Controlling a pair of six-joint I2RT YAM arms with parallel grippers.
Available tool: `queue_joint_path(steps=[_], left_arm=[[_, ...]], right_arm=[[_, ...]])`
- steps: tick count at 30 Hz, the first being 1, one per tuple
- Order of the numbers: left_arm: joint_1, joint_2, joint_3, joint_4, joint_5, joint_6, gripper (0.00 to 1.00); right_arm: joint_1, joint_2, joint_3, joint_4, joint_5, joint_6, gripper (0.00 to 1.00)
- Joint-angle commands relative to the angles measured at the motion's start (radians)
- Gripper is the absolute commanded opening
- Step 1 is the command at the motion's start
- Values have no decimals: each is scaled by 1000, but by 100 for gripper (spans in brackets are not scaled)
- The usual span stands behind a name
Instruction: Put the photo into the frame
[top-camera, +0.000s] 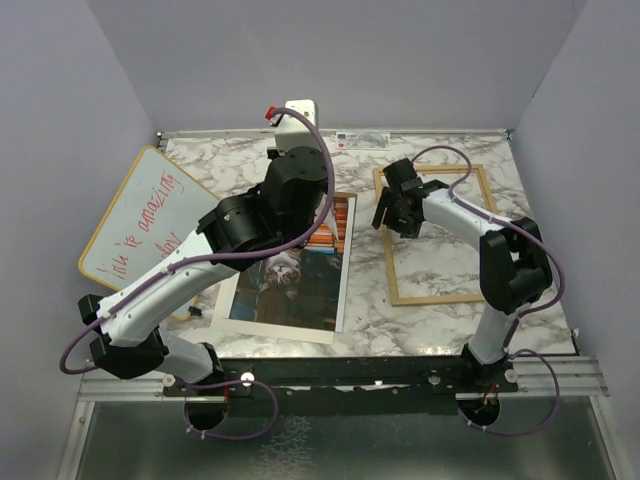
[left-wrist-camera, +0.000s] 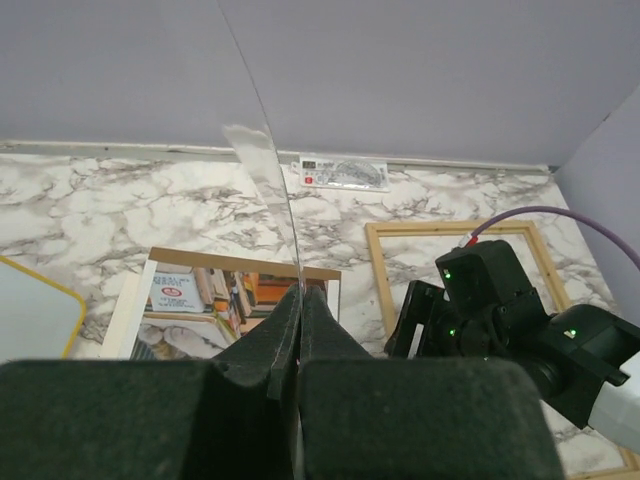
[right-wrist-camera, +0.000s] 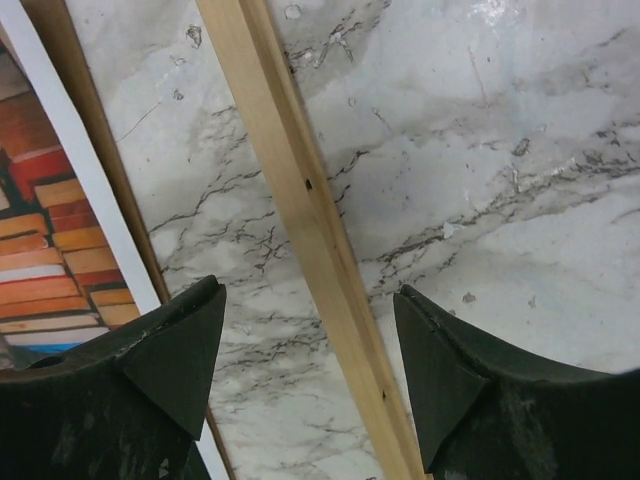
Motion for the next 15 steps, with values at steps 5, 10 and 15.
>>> queue_joint_path(steps=[5,10,15], left_arm=[[89,33,-25,22,107,-33,0],[139,34,-33,17,164,-53,0],[167,35,-30,9,207,-60,0]], right_arm=[[0,139,71,-35,-110,-127,63],[0,188,84,-52,-187,-130,60],[2,215,105,-51,-230,-151,49]])
